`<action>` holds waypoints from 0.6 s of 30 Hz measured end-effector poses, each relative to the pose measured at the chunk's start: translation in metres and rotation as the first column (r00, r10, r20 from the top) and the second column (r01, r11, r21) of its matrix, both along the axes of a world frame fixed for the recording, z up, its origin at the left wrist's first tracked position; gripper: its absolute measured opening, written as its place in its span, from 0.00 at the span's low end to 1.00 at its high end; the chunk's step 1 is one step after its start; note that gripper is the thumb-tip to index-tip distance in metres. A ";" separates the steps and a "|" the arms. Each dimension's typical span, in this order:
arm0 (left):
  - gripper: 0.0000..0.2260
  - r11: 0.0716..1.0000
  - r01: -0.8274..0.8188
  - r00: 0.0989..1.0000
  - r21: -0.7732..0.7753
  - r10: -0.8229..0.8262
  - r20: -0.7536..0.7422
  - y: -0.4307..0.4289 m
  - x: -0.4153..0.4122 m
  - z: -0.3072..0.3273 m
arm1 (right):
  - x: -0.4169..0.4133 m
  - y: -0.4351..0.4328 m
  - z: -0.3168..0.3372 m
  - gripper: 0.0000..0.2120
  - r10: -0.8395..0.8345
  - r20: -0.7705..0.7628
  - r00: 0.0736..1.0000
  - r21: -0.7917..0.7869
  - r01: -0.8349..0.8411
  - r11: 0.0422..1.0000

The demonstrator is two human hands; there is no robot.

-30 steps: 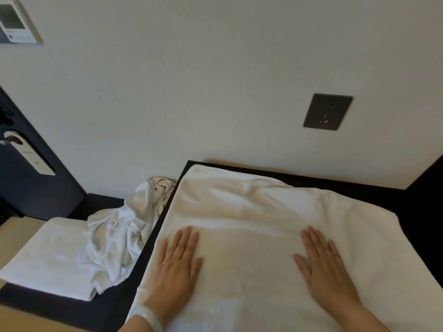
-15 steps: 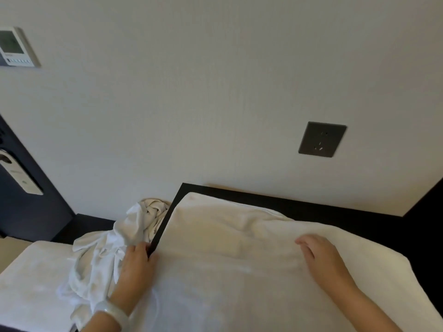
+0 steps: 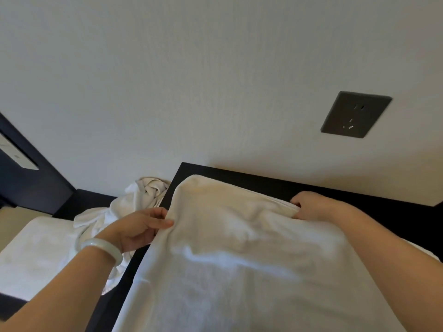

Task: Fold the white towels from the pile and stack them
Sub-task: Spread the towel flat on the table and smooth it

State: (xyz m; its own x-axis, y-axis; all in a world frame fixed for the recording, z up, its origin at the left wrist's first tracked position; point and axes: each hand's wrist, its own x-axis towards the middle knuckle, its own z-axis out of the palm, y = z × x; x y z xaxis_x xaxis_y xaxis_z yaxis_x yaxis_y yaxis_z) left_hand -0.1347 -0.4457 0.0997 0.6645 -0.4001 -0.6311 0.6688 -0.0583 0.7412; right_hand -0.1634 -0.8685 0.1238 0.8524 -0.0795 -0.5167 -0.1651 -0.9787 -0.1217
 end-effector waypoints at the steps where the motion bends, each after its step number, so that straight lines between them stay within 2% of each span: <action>1: 0.08 0.998 -0.014 0.999 0.055 0.012 0.034 0.000 0.003 0.002 | 0.002 -0.004 0.005 0.06 -0.013 0.060 0.998 0.020 0.012 1.000; 2: 0.10 0.986 -0.049 0.992 0.158 0.029 0.124 -0.001 0.007 0.003 | 0.006 -0.009 0.010 0.08 -0.069 0.162 0.984 0.065 0.059 0.996; 4: 0.13 0.885 -0.209 0.925 0.415 0.042 0.376 -0.003 0.013 0.002 | 0.014 -0.015 0.018 0.09 -0.200 0.395 0.897 0.135 0.159 0.978; 6: 0.12 0.796 -0.340 0.863 0.501 0.051 0.503 -0.007 0.013 -0.002 | 0.021 -0.009 0.017 0.06 -0.211 0.498 0.841 0.104 0.184 0.977; 10: 0.13 0.793 -0.335 0.880 0.508 0.072 0.469 -0.009 0.012 -0.006 | 0.025 0.003 -0.005 0.02 -0.210 0.430 0.878 0.072 0.198 0.978; 13: 0.15 0.843 -0.266 0.927 0.467 0.092 0.362 -0.013 0.024 0.003 | 0.027 -0.001 -0.012 0.02 -0.232 0.413 0.881 0.141 0.190 0.972; 15: 0.13 0.890 -0.235 0.946 0.391 0.117 0.301 -0.021 0.037 0.011 | 0.027 -0.003 -0.012 0.03 -0.247 0.402 0.882 0.207 0.175 0.962; 18: 0.12 0.918 -0.258 0.945 0.303 0.174 0.277 -0.038 0.055 0.018 | 0.025 -0.003 -0.010 0.09 -0.288 0.423 0.859 0.300 0.166 0.939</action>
State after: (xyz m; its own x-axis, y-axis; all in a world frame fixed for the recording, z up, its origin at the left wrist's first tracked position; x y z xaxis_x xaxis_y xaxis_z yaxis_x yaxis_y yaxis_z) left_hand -0.0800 -0.4836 0.1175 0.8585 -0.0260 -0.5122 0.4973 -0.2020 0.8438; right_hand -0.1380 -0.8715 0.1139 0.9693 -0.2228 -0.1045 -0.2456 -0.8489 -0.4680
